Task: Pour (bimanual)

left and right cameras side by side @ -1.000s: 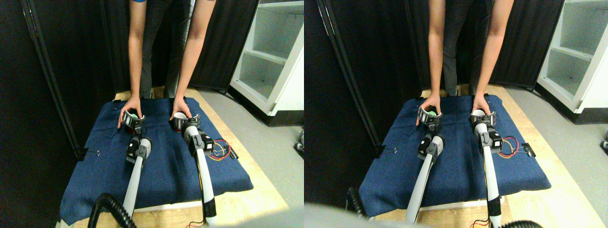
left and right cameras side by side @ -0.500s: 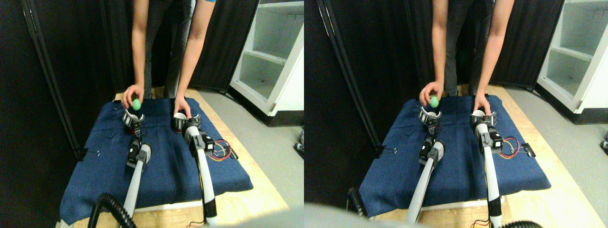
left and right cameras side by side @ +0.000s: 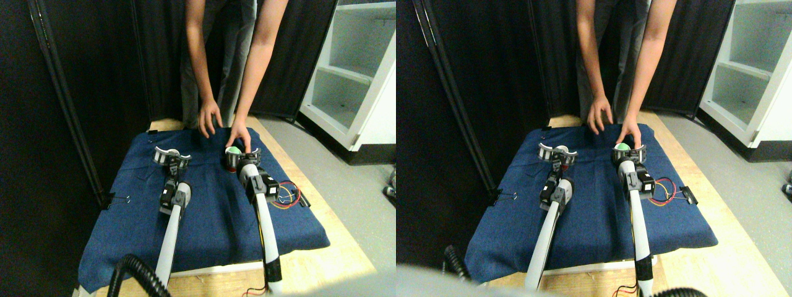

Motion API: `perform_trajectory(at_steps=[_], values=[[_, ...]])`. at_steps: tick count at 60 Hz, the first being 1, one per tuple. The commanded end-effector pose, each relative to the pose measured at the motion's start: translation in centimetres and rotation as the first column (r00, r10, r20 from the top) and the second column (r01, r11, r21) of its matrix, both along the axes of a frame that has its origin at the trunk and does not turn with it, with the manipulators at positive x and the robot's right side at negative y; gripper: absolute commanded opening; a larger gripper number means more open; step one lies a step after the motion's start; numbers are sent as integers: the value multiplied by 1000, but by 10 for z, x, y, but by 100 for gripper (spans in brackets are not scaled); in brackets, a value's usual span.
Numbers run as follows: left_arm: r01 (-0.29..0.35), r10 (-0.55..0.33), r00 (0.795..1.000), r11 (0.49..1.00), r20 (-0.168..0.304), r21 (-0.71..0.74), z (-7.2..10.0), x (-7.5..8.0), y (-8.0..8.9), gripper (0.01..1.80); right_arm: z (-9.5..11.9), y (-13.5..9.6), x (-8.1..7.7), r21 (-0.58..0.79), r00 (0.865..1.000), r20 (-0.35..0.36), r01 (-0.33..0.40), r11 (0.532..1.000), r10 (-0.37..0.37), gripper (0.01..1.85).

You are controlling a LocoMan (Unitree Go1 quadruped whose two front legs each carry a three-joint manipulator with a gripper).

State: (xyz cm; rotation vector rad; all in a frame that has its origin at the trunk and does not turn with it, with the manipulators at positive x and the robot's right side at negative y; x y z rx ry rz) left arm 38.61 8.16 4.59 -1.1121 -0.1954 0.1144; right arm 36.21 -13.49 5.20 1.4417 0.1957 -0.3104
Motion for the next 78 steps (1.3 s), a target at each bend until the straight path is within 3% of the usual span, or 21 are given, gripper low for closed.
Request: perform_trajectory(at_steps=[1,34,38,41,42,43,45,47,52,63,68,69,70,75,78], values=[[-67,64,994,997,87,28,0,3,-8,102,5,0,3,-1,1000,26,8,1000,-8,99],[-12,11,999,1000,45,16,0,4,-10,95,3,0,6,12,1000,27,4,1000,-4,96],[35,-35,999,999,24,-7,-2,5,-9,114,3,0,7,8,1000,28,4,1000,-4,95],[101,-100,995,992,-17,74,-4,7,-7,162,3,0,7,4,1000,26,8,1000,-8,95],[101,-100,995,992,-17,74,-4,7,-7,162,3,0,7,4,1000,26,8,1000,-8,95],[107,-106,994,991,-17,76,-5,7,-7,173,2,0,7,6,1000,25,10,1000,-10,94],[101,-101,995,991,-3,85,-6,8,-6,180,2,0,8,16,1000,24,12,1000,-12,95],[92,-94,995,992,19,89,-6,9,-7,176,2,1,8,17,1000,23,13,1000,-13,95],[4,-21,991,992,132,127,-4,7,-11,123,1,1,8,14,1000,22,7,1000,-7,93],[32,-58,983,988,174,149,3,4,-13,109,1,-1,8,8,1000,22,5,1000,-5,95],[70,-114,975,972,189,227,9,1,-12,108,0,-2,8,11,1000,22,5,1000,-5,94],[85,-164,962,941,219,327,15,-3,-12,107,1,-2,8,15,1000,23,10,1000,-11,93],[85,-164,962,941,219,327,15,-3,-12,107,1,-2,8,15,1000,23,10,1000,-11,93],[77,-264,926,833,270,548,28,-10,-11,107,0,-2,8,18,1000,24,11,1000,-11,92],[75,-283,922,800,264,595,31,-12,-12,106,0,-2,8,18,1000,24,11,1000,-12,92]])
